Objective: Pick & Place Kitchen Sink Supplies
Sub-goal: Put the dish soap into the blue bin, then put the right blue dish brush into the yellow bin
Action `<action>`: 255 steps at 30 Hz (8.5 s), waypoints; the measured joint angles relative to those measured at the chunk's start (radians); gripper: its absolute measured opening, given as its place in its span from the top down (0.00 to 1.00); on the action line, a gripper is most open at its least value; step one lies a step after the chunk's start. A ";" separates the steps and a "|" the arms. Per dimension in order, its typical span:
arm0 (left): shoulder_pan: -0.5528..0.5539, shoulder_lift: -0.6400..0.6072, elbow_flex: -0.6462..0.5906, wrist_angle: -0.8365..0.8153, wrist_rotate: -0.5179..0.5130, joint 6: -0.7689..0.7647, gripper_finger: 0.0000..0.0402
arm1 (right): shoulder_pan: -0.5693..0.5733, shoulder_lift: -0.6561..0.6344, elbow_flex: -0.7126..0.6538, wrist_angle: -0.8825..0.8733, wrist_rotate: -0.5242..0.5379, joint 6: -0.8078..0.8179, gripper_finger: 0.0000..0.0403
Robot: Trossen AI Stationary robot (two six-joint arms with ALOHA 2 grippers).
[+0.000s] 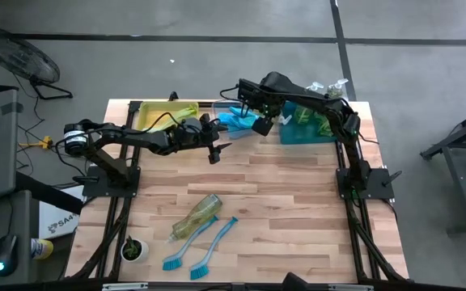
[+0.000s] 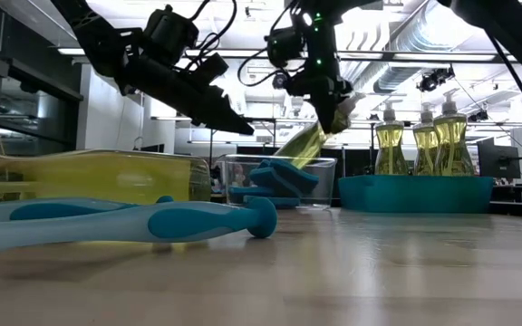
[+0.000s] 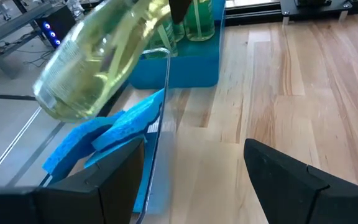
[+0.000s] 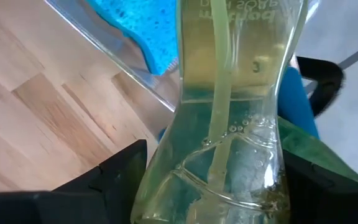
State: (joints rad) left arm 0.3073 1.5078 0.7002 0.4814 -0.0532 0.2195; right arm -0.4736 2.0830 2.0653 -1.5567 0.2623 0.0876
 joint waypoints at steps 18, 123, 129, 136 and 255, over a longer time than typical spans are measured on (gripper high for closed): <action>0.000 0.000 0.000 -0.013 0.000 -0.021 0.33 | 0.056 0.000 0.261 -0.016 0.013 -0.098 0.34; 0.000 0.000 0.000 -0.100 0.046 -0.094 0.33 | -0.419 -0.539 -0.641 -0.014 -0.755 0.482 0.34; 0.000 0.000 0.000 -0.133 0.046 -0.095 0.33 | -0.425 -0.539 -0.641 -0.014 -0.762 0.489 0.34; 0.000 0.000 0.000 -0.144 0.046 -0.095 0.33 | -0.421 -0.539 -0.641 -0.014 -0.763 0.434 0.33; -1.022 -0.411 0.000 -0.777 -0.788 -0.908 0.33 | 0.736 -0.079 -0.945 1.679 -0.457 -0.454 0.27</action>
State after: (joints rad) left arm -0.7148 1.0966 0.6998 -0.2952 -0.8413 -0.6885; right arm 0.2623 2.0041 1.1206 0.1223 -0.1944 -0.3660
